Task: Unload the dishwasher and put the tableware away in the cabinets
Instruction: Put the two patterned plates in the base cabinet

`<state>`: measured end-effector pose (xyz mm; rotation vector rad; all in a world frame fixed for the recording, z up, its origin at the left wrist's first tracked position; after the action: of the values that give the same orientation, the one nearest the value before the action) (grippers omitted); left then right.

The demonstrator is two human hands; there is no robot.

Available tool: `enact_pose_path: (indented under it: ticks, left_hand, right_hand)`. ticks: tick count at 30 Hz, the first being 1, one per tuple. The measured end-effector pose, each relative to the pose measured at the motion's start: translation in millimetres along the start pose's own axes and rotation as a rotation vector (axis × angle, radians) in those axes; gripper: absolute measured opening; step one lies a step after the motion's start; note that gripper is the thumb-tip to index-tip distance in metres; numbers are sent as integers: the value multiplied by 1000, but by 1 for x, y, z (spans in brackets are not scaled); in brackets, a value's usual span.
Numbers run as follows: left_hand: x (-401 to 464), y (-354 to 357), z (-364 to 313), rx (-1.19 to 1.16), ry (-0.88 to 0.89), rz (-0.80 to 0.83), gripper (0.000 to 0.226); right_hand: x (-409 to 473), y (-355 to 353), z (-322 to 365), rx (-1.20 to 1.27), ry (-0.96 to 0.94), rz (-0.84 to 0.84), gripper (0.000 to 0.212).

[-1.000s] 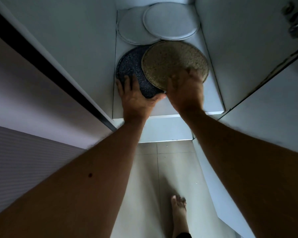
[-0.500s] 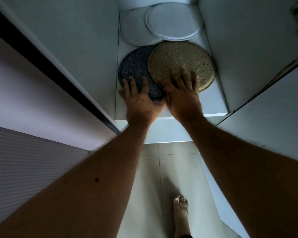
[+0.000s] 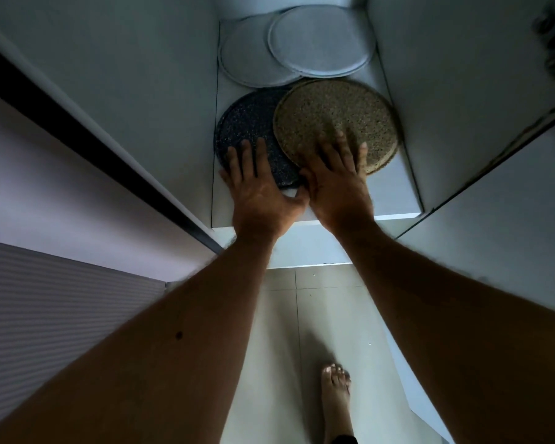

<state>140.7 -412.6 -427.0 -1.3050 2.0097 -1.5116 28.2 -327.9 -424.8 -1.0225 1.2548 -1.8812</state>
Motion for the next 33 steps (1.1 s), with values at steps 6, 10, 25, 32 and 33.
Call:
enact_pose_path:
  ticks: [6,10,25,32,33]
  left_hand:
    - [-14,-34,5,-128,16,88,94]
    - [-39,-80,8,-58,171,95,73]
    - [-124,-346,-77,-103,93,156,59]
    - [-160,-467,-116,-64,210,46,51]
    - [-162,-476,-117,-61,196,39,60]
  right_hand:
    - [-5,-30,24,52,-32,23,55]
    - [-6,-77,50,116,-82,35,56]
    - [-115,-325,125,259,103,63,43]
    - [-158,-435,150,256,88,33,46]
    - [-164,-447,151,244,87,29,46]
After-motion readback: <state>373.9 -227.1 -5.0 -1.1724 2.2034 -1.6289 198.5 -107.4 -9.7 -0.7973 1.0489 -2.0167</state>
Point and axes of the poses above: each hand's wrist, its own x-axis towards the middle knuckle, its own y-axis out of the palm, z = x × y, the point moved 4 cm from there along x, towards the middle knuckle, and after that the axes turned 1 degree about x, right-handed, at the moved point
